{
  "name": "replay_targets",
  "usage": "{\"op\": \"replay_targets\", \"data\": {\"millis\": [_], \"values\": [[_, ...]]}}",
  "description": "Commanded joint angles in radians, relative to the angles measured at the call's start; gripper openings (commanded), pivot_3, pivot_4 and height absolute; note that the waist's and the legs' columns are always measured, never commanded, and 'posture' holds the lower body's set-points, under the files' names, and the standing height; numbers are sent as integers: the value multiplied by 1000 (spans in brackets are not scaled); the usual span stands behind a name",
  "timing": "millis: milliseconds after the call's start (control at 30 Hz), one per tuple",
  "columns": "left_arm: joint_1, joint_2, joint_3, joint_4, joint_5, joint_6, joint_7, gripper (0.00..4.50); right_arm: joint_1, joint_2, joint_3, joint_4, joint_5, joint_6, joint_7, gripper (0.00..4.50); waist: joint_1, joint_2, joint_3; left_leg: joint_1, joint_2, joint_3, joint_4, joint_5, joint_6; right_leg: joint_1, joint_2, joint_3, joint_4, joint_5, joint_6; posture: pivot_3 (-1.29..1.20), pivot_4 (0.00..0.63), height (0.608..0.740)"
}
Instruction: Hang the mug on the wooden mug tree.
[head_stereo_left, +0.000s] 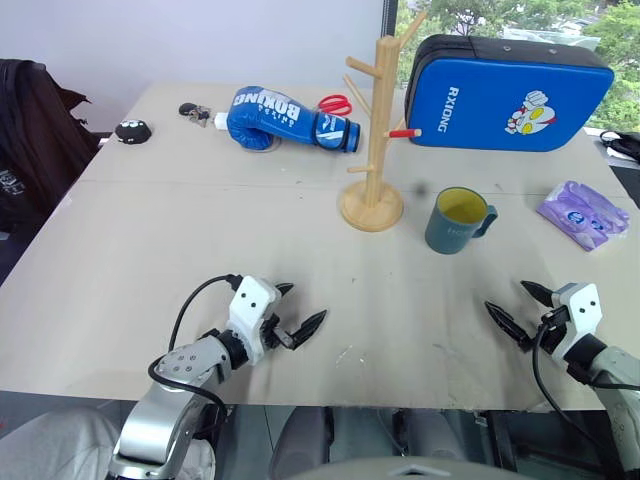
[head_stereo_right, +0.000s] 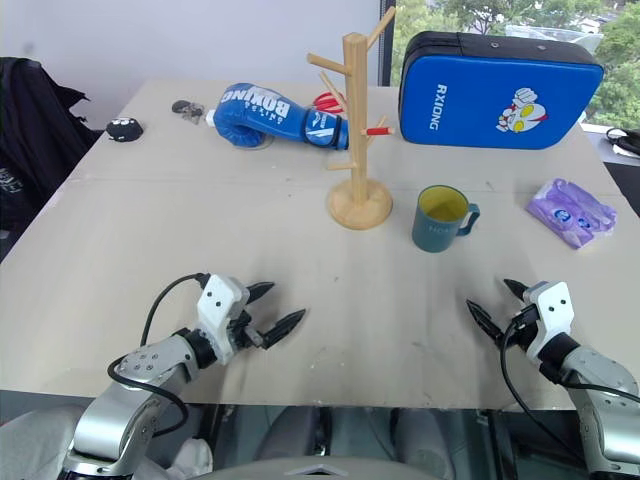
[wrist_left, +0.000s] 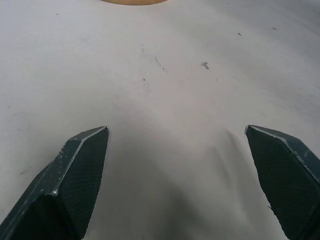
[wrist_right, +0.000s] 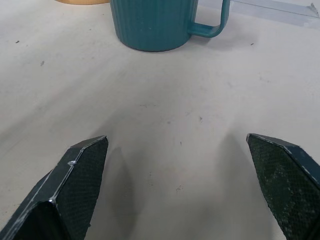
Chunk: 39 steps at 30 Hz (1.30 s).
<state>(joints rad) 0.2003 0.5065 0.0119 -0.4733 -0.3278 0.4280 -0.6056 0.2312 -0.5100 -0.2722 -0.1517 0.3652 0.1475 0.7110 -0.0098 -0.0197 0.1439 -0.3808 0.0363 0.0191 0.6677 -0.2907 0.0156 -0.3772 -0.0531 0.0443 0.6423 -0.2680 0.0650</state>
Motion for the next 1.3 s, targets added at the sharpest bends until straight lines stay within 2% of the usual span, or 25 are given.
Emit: {"op": "replay_targets", "data": {"millis": [33,333,800,967,1167,1300], "values": [[-22,5,-4,-31,-20,-8,-19,4500,-8,-4,-13,-6,4,-27,1,4482,1,0,0,0,0,0,0,0,0,0,0,0,0,0,0,0,150,737],[-84,9,-18,24,-2,-16,-36,4500,-50,5,-6,38,-13,-48,-18,4482,-1,0,0,0,0,0,0,0,0,0,0,0,0,0,0,0,150,737],[-126,11,-34,13,-20,1,-51,4500,-111,13,-4,85,-22,-56,-32,4482,-1,0,0,0,0,0,0,0,0,0,0,0,0,0,0,0,150,737],[-195,30,-66,-43,-48,46,-88,4500,-206,33,1,136,-44,-52,-88,4482,-1,0,0,0,0,0,0,0,0,0,0,0,0,0,0,0,150,737],[-334,61,-96,-152,-165,200,-131,4500,-383,82,32,277,-105,-66,-197,4482,-3,0,1,-1,0,0,0,0,0,-1,0,0,0,0,0,0,150,737],[-394,93,-104,-198,-210,267,-140,4500,-442,114,35,322,-114,-81,-233,4482,-3,1,1,-1,0,0,0,1,-1,-1,0,0,0,0,0,0,150,737]]}}
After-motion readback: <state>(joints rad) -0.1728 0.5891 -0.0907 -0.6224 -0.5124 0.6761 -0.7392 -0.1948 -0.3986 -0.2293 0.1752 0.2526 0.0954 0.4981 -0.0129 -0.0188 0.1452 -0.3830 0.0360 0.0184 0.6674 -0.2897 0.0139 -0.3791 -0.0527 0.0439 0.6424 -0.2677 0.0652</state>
